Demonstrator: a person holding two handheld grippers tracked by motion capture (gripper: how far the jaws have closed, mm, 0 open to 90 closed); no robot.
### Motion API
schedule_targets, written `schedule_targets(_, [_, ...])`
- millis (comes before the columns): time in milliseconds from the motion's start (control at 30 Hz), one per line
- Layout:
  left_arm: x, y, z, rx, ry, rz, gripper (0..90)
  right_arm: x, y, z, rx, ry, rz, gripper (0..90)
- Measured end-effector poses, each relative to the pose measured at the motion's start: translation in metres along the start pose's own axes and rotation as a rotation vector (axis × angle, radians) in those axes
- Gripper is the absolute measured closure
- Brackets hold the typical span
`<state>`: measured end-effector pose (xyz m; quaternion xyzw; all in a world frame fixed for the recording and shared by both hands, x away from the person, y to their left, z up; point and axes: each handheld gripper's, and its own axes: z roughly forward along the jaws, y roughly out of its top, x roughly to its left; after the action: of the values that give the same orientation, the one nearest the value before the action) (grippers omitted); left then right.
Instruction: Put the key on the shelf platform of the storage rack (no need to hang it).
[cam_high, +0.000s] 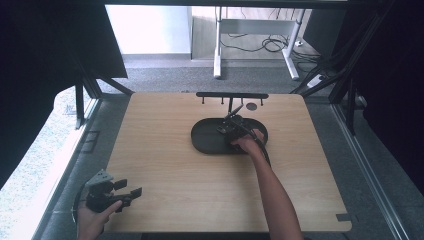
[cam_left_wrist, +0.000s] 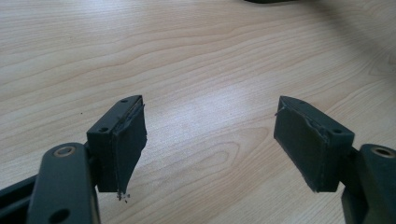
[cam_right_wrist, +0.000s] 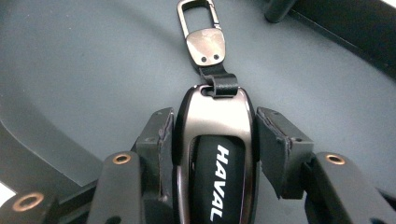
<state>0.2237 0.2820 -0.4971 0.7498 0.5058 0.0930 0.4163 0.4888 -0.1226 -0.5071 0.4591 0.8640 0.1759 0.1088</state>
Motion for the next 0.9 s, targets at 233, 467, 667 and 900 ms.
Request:
schedule_targets(233, [0.0,0.0,0.0,0.0,0.001,0.0,25.4,0.003,0.0,-0.007,-0.014,-0.018,-0.009,42.1])
schedule_targets(467, [0.0,0.0,0.001,-0.003,0.002,0.001,25.4,0.008,-0.007,-0.028,-0.086,-0.01,-0.035,39.9])
schedule_targets(667, [-0.003,0.0,0.003,0.01,-0.002,0.012,25.4,0.014,-0.024,-0.053,-0.152,0.015,-0.074,39.9])
schedule_targets(900, [-0.004,0.0,0.004,0.011,-0.001,0.01,25.4,0.02,-0.05,-0.076,-0.224,0.054,-0.101,40.0])
